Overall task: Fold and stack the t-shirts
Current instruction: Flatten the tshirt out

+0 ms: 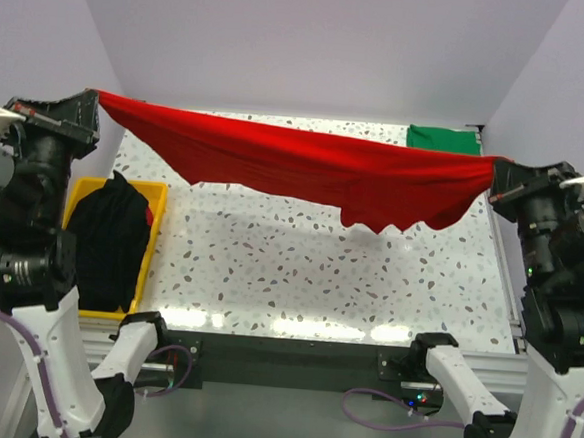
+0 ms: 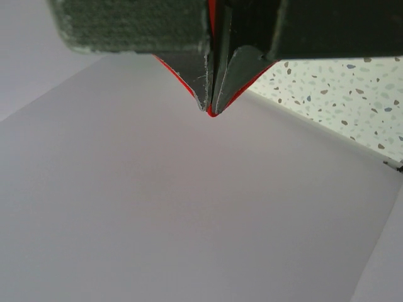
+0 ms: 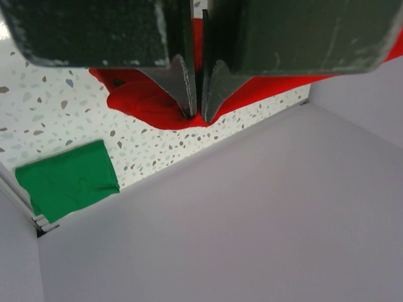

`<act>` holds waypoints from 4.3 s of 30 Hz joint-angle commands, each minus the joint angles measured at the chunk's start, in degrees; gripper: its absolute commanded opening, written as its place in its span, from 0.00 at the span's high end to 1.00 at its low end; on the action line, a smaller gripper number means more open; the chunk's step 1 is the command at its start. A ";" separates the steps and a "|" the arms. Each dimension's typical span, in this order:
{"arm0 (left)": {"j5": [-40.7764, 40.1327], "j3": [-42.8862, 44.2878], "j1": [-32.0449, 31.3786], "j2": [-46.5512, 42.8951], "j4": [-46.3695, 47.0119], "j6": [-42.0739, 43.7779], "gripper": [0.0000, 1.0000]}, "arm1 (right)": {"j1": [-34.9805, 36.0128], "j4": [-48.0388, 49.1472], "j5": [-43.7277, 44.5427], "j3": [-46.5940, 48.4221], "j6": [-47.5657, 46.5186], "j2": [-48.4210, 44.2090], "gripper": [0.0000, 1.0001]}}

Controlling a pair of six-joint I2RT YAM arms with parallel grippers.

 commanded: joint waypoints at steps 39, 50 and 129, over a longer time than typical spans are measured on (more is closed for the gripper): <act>12.27 -14.45 -4.30 54.09 38.95 -2.56 0.69 | -0.52 35.19 -9.72 -13.59 3.92 53.42 0.70; 8.95 -19.24 -6.67 50.00 33.16 -2.55 0.33 | 1.67 30.44 -9.39 -18.80 1.37 49.52 0.41; -3.64 -55.65 -21.00 27.22 22.16 -3.70 0.43 | 3.18 52.84 -12.09 25.02 9.72 92.73 1.00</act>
